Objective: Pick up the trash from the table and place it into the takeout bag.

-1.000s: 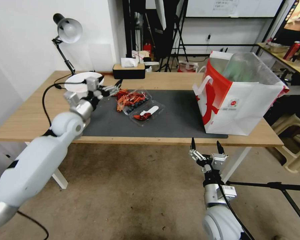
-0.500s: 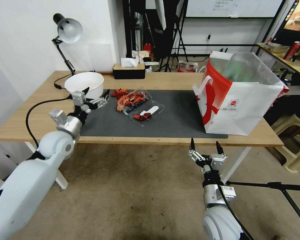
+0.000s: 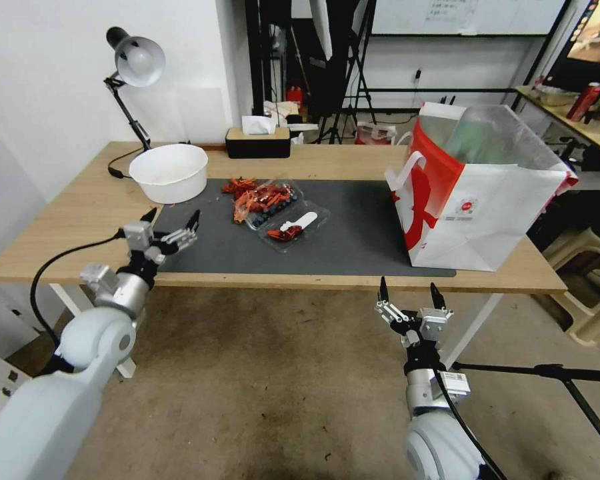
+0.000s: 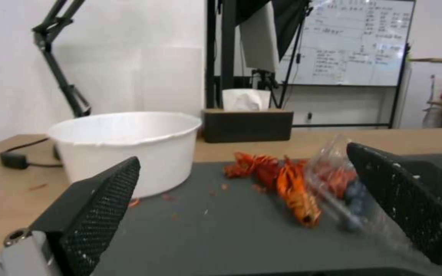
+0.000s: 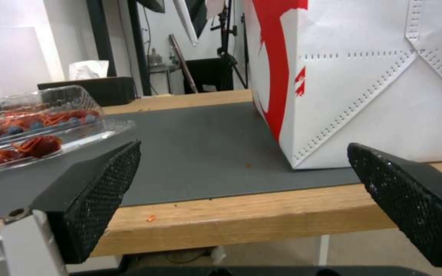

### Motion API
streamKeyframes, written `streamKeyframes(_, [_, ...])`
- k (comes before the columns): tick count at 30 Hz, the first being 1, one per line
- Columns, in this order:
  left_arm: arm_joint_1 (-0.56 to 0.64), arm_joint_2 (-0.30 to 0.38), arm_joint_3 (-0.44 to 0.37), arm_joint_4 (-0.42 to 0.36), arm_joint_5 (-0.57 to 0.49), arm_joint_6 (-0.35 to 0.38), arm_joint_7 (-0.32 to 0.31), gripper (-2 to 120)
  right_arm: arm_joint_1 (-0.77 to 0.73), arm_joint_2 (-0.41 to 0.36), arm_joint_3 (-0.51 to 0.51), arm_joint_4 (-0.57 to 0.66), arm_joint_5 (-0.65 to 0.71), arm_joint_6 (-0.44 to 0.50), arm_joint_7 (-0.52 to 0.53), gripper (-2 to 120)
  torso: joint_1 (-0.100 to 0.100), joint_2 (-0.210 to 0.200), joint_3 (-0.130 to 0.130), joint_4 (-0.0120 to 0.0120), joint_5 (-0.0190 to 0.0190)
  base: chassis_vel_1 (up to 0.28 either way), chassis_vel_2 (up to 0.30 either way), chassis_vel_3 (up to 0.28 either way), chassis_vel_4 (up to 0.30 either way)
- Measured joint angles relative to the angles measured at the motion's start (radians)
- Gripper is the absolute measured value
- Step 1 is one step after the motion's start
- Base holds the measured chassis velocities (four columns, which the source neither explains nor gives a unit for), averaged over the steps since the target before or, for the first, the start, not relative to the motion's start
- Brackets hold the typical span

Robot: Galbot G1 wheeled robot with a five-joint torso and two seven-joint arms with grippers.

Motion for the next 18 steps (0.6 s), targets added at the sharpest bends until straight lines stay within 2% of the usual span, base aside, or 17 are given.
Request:
streamKeyframes(9, [0.124, -0.052, -0.075, -0.029, 0.068, -0.061, 0.002, 100, -0.003, -0.006, -0.004, 0.000, 0.000, 0.001, 0.000, 100, 0.000, 0.000, 0.000, 0.0000, 0.0002, 0.000, 0.000, 0.000, 0.000])
streamKeyframes(18, [0.203, -0.114, -0.092, -0.064, 0.128, -0.098, 0.004, 100, -0.007, -0.008, -0.004, 0.000, 0.000, 0.004, 0.000, 100, 0.000, 0.000, 0.000, 0.0000, 0.0001, 0.000, 0.000, 0.000, 0.000])
